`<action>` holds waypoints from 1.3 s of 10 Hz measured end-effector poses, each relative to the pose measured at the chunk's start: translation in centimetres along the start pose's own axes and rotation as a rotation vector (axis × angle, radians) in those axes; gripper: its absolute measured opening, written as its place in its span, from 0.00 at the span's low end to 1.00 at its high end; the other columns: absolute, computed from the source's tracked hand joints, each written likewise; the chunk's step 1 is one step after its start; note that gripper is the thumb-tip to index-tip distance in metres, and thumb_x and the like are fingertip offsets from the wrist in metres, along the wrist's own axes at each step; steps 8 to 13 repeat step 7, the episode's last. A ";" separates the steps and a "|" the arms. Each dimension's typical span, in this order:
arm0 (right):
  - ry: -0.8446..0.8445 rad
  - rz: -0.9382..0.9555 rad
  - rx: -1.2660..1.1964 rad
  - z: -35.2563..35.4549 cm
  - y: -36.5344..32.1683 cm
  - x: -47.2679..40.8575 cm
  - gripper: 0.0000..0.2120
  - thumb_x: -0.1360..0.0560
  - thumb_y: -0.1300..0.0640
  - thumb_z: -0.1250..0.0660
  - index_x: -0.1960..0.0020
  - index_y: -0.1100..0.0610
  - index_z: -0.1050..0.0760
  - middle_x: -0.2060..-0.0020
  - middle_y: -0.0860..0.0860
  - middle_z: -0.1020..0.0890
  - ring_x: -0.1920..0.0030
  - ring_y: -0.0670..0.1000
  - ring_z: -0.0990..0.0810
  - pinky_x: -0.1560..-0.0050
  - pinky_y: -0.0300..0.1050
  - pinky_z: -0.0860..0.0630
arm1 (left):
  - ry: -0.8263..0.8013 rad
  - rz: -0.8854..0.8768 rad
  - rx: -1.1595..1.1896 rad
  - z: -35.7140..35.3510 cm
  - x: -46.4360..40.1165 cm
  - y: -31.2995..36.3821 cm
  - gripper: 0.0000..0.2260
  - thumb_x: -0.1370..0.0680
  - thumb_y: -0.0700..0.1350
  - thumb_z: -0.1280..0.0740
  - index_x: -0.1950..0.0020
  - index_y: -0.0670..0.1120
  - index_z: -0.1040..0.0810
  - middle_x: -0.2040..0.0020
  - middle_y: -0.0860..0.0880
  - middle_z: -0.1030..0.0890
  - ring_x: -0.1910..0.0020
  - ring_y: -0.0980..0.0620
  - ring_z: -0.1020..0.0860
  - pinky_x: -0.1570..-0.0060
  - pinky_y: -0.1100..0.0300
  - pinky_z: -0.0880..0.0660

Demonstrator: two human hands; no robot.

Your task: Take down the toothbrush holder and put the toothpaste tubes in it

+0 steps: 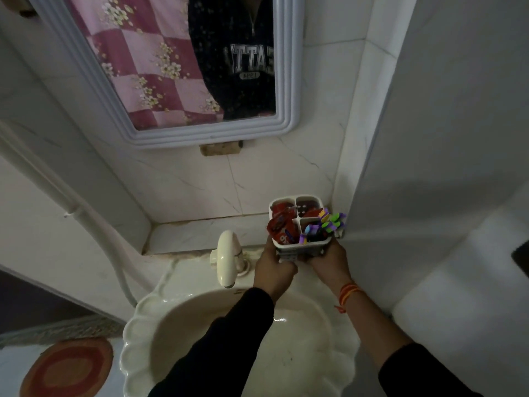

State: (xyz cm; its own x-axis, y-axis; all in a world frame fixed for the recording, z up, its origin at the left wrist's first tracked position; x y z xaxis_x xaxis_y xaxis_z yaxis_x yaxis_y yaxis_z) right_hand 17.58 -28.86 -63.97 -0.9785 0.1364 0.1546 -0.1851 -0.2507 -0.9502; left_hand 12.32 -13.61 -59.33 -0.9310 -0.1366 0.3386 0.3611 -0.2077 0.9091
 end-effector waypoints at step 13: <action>0.225 -0.151 0.148 2.1 0.1 -3.1 0.27 0.29 0.61 0.28 0.31 0.58 0.28 0.39 0.60 0.18 0.41 0.61 0.19 0.39 0.49 0.22 | -0.019 -0.022 -0.067 -2.9 -7.0 3.1 0.24 0.26 0.44 0.33 0.29 0.44 0.28 0.31 0.44 0.22 0.33 0.42 0.24 0.35 0.56 0.28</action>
Point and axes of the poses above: each hand's wrist, its own x-axis away from the middle knuckle, its own z-axis out of the back of the hand, y = z × x, the point moved 6 cm from there along -x, towards the middle knuckle
